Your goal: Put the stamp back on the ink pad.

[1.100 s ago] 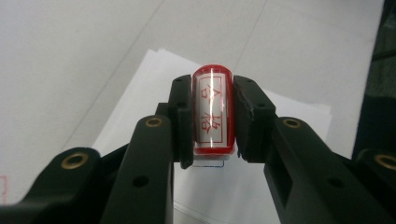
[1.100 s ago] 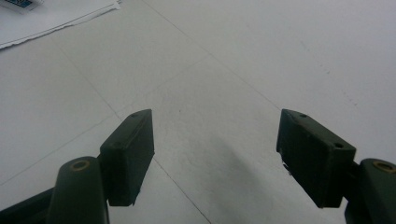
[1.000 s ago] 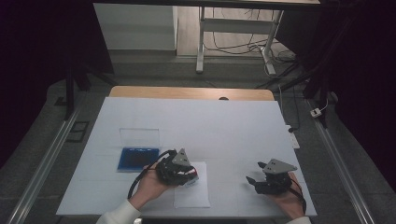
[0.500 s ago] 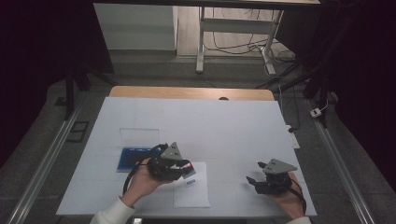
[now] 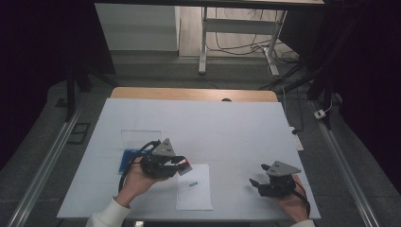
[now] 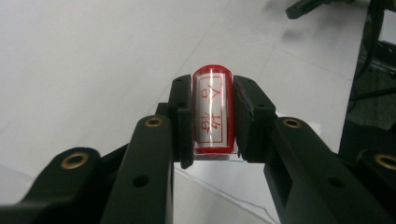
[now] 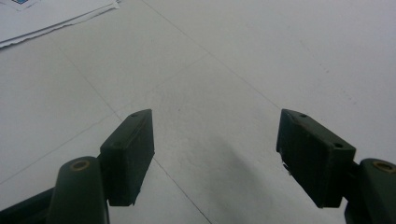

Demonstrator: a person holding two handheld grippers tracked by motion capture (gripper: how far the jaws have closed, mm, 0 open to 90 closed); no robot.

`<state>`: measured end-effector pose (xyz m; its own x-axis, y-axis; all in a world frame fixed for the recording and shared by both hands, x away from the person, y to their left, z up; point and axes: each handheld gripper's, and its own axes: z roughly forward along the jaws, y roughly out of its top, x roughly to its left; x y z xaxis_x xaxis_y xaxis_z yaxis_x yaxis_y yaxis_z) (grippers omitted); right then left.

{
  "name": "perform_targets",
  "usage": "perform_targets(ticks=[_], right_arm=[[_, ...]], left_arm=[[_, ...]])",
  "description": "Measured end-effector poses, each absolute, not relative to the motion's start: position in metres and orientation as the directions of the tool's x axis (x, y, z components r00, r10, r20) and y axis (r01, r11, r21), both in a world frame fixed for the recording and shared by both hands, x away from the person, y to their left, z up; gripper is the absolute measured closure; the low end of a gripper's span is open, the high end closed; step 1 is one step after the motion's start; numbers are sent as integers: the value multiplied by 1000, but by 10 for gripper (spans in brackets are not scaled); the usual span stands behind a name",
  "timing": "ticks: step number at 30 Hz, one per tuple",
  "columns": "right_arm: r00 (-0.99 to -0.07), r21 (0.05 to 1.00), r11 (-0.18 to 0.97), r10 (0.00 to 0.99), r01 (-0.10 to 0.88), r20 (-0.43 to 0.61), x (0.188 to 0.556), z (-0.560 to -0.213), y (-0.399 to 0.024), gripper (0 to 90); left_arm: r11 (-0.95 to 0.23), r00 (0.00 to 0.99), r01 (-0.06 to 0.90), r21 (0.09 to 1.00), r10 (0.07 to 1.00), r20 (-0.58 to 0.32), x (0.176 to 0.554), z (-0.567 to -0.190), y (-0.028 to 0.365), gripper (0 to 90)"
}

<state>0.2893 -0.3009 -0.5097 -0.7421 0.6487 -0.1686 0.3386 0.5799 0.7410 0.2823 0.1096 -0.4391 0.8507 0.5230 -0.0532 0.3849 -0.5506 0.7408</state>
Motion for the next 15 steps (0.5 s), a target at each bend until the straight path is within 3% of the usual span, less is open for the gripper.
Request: perform_targets(ticks=[15], right_arm=[[-744, 743, 578, 647, 337, -166, 289, -510, -301, 273]], left_arm=[[-488, 802, 423, 764, 594, -65, 287, -431, 151, 699]])
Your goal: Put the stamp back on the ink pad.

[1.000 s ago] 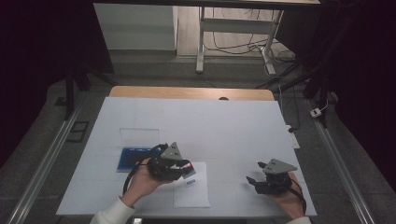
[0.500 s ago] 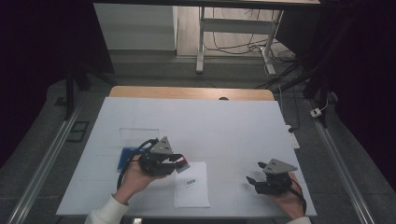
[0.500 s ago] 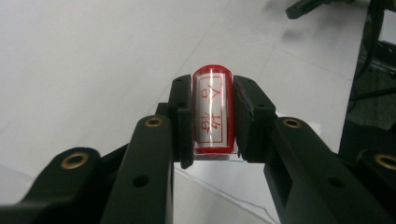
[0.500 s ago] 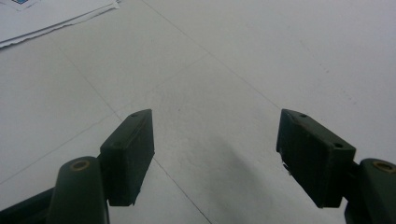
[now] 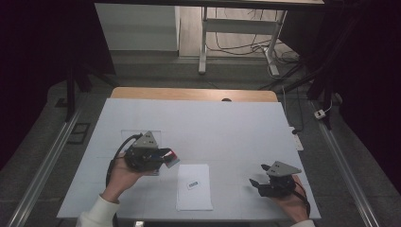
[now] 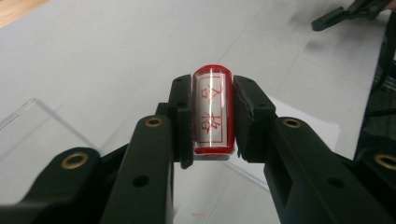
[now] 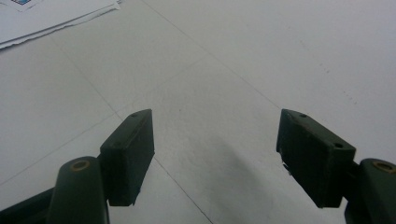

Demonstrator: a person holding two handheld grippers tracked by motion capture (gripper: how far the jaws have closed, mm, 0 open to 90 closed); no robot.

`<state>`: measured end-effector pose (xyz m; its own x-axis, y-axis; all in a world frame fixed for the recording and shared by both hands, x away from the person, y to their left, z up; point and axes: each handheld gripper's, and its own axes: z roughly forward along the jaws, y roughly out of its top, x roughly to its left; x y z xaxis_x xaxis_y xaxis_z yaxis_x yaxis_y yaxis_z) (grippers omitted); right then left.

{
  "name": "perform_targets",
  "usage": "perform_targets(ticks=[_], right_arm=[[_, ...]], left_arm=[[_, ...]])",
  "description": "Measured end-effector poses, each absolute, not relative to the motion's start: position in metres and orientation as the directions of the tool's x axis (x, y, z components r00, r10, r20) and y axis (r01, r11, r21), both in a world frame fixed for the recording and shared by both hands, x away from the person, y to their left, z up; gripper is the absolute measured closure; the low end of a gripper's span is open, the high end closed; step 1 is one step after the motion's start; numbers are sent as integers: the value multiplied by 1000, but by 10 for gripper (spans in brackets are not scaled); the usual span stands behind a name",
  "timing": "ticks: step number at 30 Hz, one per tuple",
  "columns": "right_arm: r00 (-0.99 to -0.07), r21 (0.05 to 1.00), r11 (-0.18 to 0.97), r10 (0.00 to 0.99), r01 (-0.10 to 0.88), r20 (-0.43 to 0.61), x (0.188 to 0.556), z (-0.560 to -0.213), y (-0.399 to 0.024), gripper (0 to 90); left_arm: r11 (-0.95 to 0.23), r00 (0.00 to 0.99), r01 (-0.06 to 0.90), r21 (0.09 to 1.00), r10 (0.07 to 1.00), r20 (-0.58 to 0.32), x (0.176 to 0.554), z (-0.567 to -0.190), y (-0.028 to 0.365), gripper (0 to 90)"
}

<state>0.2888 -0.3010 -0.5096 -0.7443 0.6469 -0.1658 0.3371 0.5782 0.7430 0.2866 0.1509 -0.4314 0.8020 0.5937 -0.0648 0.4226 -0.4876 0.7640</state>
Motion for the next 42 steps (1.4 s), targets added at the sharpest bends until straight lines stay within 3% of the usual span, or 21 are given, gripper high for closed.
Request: perform_targets(ticks=[26, 42], right_arm=[[-746, 743, 578, 646, 338, -164, 288, -511, -301, 273], [-744, 739, 581, 647, 342, -164, 288, -511, -302, 274]], left_arm=[[-454, 685, 532, 715, 727, -48, 302, -450, 201, 699], [-477, 626, 623, 620, 779, -30, 312, -474, 219, 699]])
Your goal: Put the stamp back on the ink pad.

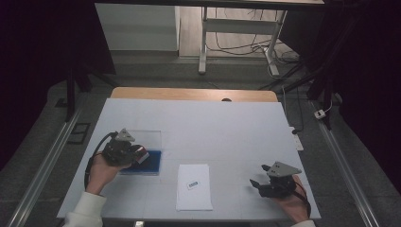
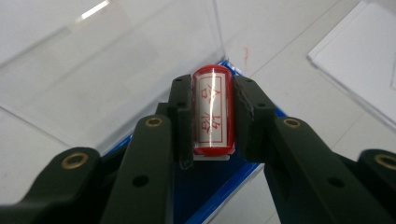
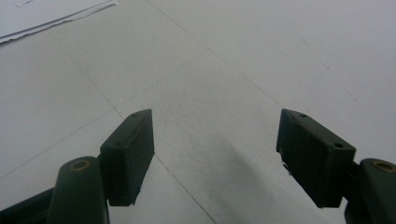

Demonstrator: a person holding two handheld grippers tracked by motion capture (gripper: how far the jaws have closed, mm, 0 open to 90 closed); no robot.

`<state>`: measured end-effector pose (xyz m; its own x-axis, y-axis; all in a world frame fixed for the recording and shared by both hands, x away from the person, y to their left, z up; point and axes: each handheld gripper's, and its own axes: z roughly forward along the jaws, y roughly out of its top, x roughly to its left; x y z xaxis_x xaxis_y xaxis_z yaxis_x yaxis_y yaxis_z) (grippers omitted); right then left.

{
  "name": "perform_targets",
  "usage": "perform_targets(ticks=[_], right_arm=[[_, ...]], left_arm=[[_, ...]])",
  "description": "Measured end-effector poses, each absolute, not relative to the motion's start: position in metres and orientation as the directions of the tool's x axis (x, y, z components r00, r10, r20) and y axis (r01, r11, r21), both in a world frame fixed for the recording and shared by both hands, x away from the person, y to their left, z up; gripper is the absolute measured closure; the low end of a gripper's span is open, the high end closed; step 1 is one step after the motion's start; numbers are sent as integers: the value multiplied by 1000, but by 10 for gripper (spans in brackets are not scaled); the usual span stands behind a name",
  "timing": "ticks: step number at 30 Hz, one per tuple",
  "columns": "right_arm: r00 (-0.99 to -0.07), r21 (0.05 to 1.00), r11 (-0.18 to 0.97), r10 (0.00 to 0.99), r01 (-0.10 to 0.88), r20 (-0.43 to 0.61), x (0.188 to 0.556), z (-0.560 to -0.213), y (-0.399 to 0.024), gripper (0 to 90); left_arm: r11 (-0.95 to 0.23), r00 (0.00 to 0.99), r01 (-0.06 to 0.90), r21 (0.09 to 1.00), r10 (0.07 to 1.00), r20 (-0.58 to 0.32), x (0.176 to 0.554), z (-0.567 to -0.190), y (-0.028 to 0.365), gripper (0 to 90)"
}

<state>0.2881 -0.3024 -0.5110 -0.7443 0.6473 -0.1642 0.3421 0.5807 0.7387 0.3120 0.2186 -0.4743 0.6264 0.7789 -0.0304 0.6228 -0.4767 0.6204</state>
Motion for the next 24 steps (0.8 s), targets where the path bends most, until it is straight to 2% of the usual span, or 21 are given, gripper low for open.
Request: perform_targets(ticks=[11, 18, 19, 24], right_arm=[[-745, 737, 583, 646, 342, -166, 288, -512, -302, 274], [-746, 737, 583, 645, 342, -164, 288, -511, -302, 274], [-746, 737, 583, 645, 342, -165, 288, -511, -302, 274], [-745, 738, 582, 646, 341, -164, 289, -511, -304, 274]], left_arm=[[-488, 613, 653, 580, 790, -26, 316, -487, 222, 697], [-488, 616, 645, 588, 787, -21, 315, -487, 222, 685], [-485, 616, 641, 596, 787, -22, 314, -487, 222, 660], [-441, 598, 626, 643, 801, -34, 308, -480, 221, 388]])
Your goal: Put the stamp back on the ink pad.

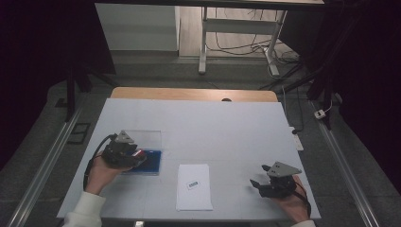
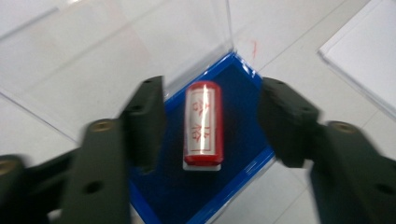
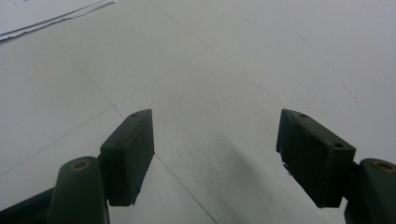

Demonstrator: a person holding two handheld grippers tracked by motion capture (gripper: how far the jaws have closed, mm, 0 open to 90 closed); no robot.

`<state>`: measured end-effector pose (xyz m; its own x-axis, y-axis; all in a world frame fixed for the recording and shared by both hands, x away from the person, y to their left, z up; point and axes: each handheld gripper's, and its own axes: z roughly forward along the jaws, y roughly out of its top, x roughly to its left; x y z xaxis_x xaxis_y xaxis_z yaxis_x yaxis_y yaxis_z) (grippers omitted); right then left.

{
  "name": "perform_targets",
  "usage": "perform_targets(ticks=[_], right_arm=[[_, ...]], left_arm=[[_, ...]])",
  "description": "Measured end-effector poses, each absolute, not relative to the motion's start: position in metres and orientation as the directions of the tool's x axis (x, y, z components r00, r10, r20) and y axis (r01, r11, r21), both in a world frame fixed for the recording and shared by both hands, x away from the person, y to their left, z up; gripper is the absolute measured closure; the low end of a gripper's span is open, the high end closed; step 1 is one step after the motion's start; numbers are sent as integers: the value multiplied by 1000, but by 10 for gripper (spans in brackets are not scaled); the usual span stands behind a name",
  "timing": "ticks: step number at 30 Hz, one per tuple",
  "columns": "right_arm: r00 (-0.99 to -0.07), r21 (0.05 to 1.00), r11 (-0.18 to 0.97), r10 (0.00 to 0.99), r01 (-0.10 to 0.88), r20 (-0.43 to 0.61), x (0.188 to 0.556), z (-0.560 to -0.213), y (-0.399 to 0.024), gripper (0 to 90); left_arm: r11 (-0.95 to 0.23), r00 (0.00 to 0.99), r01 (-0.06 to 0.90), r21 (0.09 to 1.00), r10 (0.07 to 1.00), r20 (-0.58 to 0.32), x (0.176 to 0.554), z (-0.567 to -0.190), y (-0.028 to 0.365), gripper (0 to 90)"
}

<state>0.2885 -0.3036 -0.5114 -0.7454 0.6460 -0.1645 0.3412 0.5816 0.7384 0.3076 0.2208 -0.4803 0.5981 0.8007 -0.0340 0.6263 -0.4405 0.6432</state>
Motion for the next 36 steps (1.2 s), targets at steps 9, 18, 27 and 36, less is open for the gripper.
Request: perform_targets(ticks=[9, 18, 27, 36], right_arm=[[-742, 746, 569, 653, 346, -154, 288, -511, -305, 274], [-739, 753, 564, 655, 338, -159, 287, -509, -307, 274], [-734, 759, 555, 661, 341, -153, 285, -509, -309, 274], [-735, 766, 545, 662, 341, -144, 283, -509, -310, 274]], left_arm=[[-358, 580, 594, 720, 811, -76, 279, -475, 226, 256], [-359, 589, 559, 747, 807, -53, 250, -487, 227, 256], [-366, 590, 552, 749, 807, -41, 233, -503, 228, 256], [-383, 598, 563, 732, 800, -41, 228, -514, 232, 257]])
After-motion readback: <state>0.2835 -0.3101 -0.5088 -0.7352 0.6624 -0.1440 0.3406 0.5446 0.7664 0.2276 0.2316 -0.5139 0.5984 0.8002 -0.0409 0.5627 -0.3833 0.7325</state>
